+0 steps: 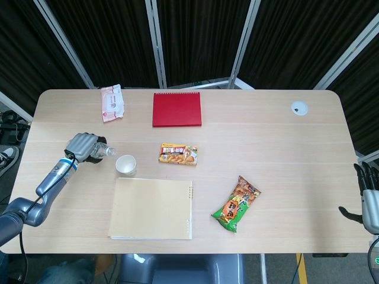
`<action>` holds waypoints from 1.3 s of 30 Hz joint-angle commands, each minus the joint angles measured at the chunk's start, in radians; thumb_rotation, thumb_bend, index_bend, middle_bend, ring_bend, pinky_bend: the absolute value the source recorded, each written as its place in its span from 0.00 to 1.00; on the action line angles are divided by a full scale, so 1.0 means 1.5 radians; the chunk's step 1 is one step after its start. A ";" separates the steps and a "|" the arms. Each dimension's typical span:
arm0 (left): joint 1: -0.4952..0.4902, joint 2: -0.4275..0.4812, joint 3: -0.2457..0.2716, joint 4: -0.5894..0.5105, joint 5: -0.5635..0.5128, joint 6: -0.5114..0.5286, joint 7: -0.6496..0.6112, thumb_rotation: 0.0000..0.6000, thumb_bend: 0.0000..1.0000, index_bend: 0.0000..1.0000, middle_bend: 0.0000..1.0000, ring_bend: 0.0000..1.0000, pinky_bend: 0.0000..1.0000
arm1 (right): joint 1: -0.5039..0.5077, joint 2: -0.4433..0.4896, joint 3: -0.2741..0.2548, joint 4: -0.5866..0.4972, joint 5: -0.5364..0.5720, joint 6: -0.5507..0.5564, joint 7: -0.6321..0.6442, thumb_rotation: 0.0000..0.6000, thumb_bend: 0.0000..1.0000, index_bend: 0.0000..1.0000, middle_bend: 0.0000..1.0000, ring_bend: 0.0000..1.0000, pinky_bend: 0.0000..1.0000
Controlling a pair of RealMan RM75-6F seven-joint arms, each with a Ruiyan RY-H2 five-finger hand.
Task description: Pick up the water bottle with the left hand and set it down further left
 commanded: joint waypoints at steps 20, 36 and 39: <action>-0.009 -0.004 0.011 0.021 0.007 0.005 0.062 1.00 0.48 0.50 0.48 0.39 0.41 | -0.002 -0.001 0.002 -0.002 0.005 0.003 -0.006 1.00 0.00 0.00 0.00 0.00 0.00; -0.015 -0.008 0.012 0.017 -0.003 0.012 0.156 1.00 0.48 0.49 0.48 0.39 0.40 | -0.002 -0.001 0.004 -0.001 0.007 0.003 -0.005 1.00 0.00 0.00 0.00 0.00 0.00; -0.016 -0.008 0.013 0.018 0.000 0.020 0.174 1.00 0.48 0.49 0.48 0.39 0.40 | -0.002 -0.001 0.005 0.000 0.007 0.004 -0.004 1.00 0.00 0.00 0.00 0.00 0.00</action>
